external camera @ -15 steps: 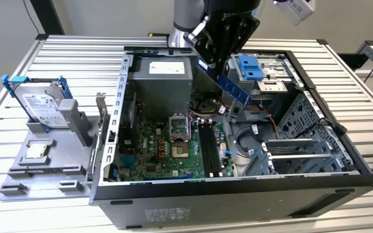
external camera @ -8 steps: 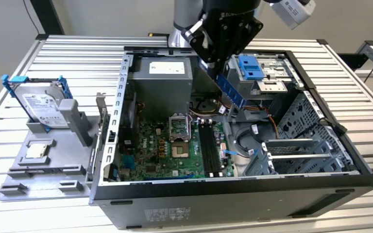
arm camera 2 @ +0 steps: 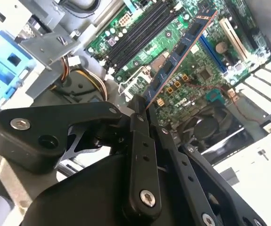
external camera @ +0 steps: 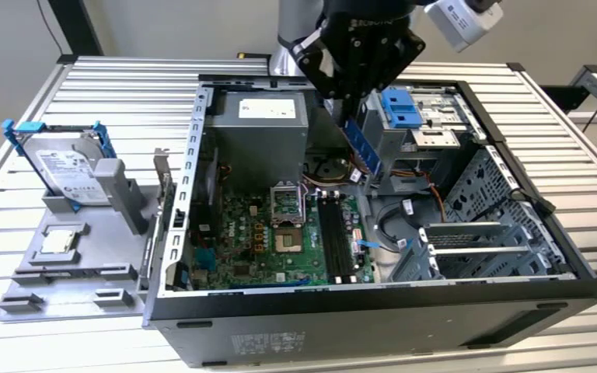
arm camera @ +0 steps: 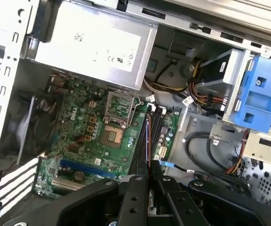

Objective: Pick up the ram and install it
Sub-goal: 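Insert the ram into the slot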

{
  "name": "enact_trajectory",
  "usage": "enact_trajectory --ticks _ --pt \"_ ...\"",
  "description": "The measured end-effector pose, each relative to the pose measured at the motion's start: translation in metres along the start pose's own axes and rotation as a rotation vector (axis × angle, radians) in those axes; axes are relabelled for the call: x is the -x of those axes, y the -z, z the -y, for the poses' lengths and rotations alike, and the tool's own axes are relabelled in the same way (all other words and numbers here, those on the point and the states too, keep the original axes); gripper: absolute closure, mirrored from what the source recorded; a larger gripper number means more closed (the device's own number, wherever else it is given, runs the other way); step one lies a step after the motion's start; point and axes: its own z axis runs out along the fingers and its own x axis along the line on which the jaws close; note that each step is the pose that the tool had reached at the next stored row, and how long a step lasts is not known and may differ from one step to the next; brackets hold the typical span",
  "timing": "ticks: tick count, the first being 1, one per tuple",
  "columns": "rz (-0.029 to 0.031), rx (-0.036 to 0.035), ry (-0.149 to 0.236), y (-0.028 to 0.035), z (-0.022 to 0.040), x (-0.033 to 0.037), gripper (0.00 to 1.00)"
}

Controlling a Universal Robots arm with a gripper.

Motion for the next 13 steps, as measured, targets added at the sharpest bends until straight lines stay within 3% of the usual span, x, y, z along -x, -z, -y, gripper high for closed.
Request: enact_trajectory --ticks 13 --pt "0.0009 -0.0038 -0.215 0.0000 0.0000 0.0000 1.00"
